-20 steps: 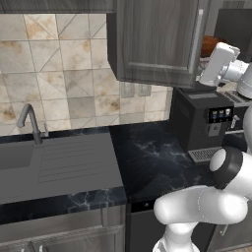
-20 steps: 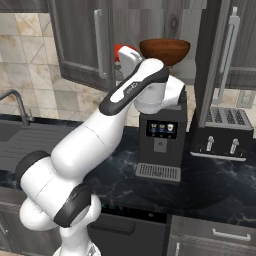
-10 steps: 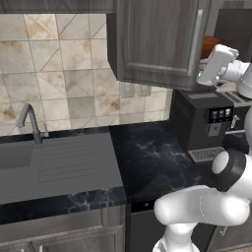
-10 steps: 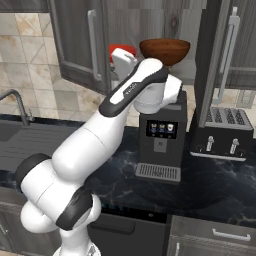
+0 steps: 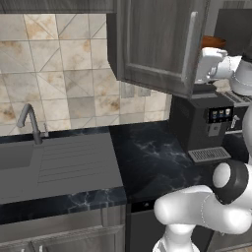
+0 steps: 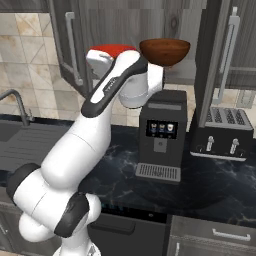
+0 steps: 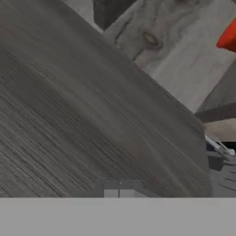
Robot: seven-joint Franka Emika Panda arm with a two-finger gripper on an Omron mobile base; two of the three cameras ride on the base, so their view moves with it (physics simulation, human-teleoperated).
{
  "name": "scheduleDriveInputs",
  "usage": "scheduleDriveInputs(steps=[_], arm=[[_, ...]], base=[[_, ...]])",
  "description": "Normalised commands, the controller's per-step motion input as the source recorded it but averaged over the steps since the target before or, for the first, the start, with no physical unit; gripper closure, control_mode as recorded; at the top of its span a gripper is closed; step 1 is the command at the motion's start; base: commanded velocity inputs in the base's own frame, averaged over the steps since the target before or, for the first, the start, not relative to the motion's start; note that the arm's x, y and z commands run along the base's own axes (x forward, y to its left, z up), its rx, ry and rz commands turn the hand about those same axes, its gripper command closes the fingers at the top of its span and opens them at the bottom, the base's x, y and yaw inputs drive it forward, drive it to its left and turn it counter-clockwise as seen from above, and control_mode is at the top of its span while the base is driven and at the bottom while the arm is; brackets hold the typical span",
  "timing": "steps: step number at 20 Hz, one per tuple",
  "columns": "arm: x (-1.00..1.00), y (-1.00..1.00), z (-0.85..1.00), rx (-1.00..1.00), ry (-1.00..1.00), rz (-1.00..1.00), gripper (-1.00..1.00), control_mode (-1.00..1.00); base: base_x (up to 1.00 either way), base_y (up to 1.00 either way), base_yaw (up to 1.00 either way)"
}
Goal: Move the bowls from the cabinet to the plates on the dining table.
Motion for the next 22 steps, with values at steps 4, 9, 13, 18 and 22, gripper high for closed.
scheduleDriveInputs(steps=[4,9,13,18,22], arm=[[-0.50,0.86,0.00,-0.12,-0.11,0.07,1.00,-1.00],[-0.48,0.79,0.00,-0.10,-0.11,0.05,1.00,-1.00],[-0.39,0.72,0.00,-0.08,-0.10,0.04,1.00,-1.00],[-0.24,0.68,0.00,-0.10,-0.09,0.03,1.00,-1.00],[-0.06,0.47,0.00,-0.11,-0.09,0.00,1.00,-1.00]], base=[[0.00,0.00,0.00],[0.00,0.00,0.00],[0.00,0.00,0.00],[0.00,0.00,0.00],[0.00,0.00,0.00]])
